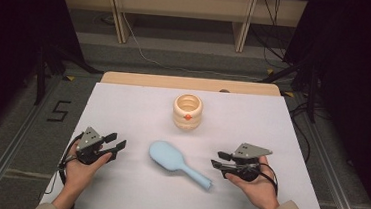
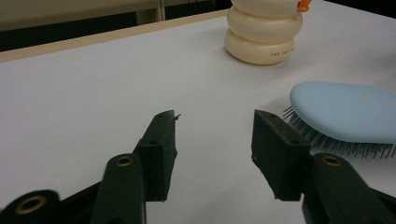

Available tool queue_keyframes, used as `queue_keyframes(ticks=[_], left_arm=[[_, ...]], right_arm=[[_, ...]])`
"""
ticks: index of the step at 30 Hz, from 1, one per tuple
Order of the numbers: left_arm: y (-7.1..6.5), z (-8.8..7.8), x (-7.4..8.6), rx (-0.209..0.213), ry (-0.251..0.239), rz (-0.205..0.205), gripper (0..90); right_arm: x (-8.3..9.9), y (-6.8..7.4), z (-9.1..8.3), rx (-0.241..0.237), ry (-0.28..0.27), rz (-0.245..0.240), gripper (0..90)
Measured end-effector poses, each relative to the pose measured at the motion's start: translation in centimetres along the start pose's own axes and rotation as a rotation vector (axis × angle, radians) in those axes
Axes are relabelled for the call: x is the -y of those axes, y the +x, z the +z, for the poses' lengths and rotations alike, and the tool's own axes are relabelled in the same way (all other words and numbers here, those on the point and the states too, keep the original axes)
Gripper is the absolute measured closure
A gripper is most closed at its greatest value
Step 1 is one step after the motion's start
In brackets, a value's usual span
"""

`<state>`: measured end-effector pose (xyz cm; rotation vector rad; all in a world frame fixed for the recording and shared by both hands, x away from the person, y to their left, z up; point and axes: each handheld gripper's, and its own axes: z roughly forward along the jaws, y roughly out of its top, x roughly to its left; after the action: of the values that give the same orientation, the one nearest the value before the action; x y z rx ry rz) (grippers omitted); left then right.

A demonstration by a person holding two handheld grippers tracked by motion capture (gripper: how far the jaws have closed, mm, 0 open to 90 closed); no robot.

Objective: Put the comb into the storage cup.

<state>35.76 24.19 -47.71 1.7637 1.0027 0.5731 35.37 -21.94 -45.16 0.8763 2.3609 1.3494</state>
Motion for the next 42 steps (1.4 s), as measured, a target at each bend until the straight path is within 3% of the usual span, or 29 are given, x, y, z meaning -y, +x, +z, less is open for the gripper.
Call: queue_keyframes(ticks=[4, 5, 6, 7, 8, 15, 23, 28, 33, 37, 41, 42], left_arm=[[-0.1, 0.1, 0.0, 0.002, -0.003, 0.005, 45.1], [-0.1, 0.1, 0.0, 0.003, -0.004, 0.004, 43.8], [-0.1, 0.1, 0.0, 0.003, -0.004, 0.004, 42.6], [-0.1, 0.1, 0.0, 0.001, -0.005, 0.001, 41.3], [0.0, 0.1, 0.0, 0.002, -0.004, 0.0, 39.5], [0.0, 0.1, -0.1, 0.004, -0.024, -0.004, 33.3], [0.0, 0.0, -0.2, 0.005, -0.044, -0.036, 15.4], [0.3, -0.2, -0.4, -0.022, -0.059, -0.047, 1.9], [0.4, -0.3, -0.3, -0.028, -0.059, -0.048, 0.0], [0.4, -0.3, -0.3, -0.019, -0.056, -0.044, 0.0], [0.4, -0.2, -0.3, -0.019, -0.052, -0.039, 0.0], [0.4, -0.1, -0.3, -0.015, -0.051, -0.038, 0.0]], right_arm=[[-0.4, -0.6, -1.8, 0.045, -0.207, 0.021, 36.0], [-0.6, -0.7, -2.2, 0.06, -0.242, 0.022, 33.2], [-0.6, -0.7, -2.2, 0.06, -0.242, 0.022, 33.2], [-0.8, -0.9, -2.9, 0.08, -0.296, 0.035, 30.5], [-0.9, -1.0, -3.1, 0.085, -0.316, 0.04, 29.2], [-0.8, -1.5, -3.8, 0.103, -0.352, 0.059, 25.2], [-1.4, -1.8, -4.7, 0.106, -0.404, 0.053, 23.4], [-1.5, -2.0, -5.1, 0.113, -0.415, 0.057, 22.0], [-1.8, -2.0, -5.5, 0.116, -0.428, 0.053, 19.6], [-2.4, -1.5, -5.7, 0.114, -0.42, 0.031, 18.7], [-3.1, -0.7, -5.4, 0.096, -0.363, -0.012, 16.3], [-3.5, 0.0, -5.1, 0.087, -0.331, -0.042, 15.9]])
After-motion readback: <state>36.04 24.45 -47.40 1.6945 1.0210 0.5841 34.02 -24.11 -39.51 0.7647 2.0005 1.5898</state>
